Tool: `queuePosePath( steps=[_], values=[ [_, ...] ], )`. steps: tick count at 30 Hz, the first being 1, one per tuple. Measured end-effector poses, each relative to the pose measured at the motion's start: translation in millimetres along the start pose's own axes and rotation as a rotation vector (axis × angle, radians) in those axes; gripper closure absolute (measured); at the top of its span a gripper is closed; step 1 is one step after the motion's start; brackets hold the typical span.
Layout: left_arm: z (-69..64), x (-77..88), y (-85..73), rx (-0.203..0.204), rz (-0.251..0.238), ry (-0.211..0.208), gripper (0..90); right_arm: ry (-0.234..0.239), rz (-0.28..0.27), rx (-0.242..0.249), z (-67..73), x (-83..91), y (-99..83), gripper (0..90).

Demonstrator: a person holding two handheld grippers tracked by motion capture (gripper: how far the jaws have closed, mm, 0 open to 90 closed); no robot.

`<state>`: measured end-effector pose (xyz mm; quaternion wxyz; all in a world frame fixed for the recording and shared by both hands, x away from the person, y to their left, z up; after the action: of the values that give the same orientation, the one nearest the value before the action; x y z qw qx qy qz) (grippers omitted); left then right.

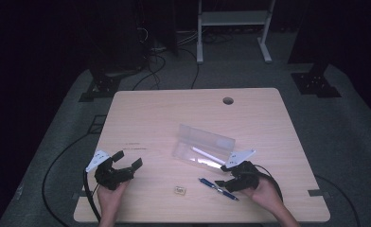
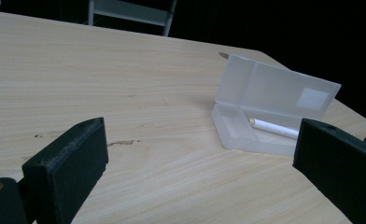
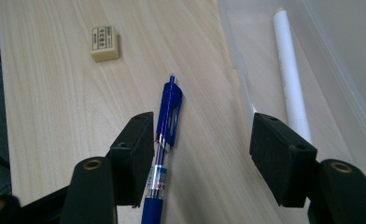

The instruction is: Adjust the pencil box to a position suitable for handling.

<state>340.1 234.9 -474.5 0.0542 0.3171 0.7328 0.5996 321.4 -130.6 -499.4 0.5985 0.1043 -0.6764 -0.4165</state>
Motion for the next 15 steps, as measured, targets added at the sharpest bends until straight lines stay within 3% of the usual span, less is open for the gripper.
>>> queuePosePath(
  steps=[15],
  values=[
    [0.4, 0.4, 0.1, 0.002, -0.002, 0.001, 2.1, 0.018, 0.016, 0.006, 12.0, -6.5, -10.1, 43.3]
  ],
)
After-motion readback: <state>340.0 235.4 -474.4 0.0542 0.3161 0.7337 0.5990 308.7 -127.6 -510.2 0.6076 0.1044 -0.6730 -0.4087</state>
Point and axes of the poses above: each handheld gripper's, and its own axes: x roughly backward along the jaws, y roughly out of its top, z roughly to its left, the point moved 6 cm from there along -x, roughly forward along the jaws, and after that the axes turned 2 degrees about y, right-handed, at the moved point
